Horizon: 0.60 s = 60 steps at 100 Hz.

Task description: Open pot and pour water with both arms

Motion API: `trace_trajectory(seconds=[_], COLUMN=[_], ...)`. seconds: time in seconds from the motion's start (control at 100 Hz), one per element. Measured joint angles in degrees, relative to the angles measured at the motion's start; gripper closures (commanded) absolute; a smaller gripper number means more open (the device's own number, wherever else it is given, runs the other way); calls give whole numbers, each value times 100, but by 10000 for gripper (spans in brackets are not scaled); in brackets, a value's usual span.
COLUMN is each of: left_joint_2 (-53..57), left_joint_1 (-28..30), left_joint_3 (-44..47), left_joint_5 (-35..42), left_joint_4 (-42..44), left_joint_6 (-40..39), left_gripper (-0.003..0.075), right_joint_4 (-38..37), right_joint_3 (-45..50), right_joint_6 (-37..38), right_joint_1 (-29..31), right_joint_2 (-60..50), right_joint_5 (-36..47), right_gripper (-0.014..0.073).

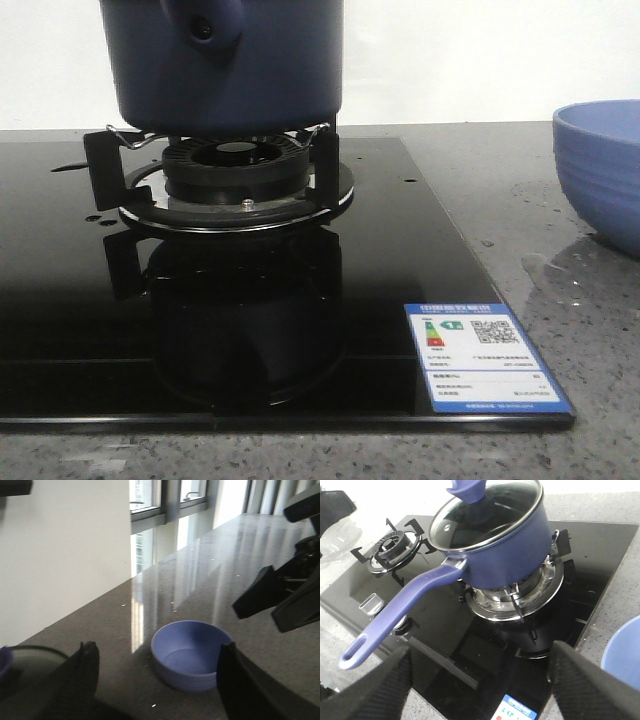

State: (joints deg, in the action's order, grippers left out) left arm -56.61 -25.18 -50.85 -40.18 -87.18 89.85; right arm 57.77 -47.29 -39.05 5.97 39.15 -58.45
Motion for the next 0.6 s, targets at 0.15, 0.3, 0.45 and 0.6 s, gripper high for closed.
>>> trace_trajectory(seconds=[0.15, 0.3, 0.45, 0.6], left_joint_2=[-699, -1318, -1623, -1834], left_joint_1=[373, 1051, 1329, 1341], left_joint_3=[-621, -1291, -1666, -1701], left_joint_5=[-1538, -2281, -1919, -1510], left_joint_4=[-587, -727, -299, 268], left_joint_6=[9, 9, 92, 163], left_gripper=[303, 300, 206, 143], right_joint_4=[0, -58, -140, -154], right_joint_3=[0, 0, 0, 0], right_joint_6=[0, 0, 0, -10], right_joint_1=[0, 0, 0, 0], right_joint_2=[0, 0, 0, 0], right_joint_5=[27, 36, 36, 36], right_gripper=[72, 72, 72, 72])
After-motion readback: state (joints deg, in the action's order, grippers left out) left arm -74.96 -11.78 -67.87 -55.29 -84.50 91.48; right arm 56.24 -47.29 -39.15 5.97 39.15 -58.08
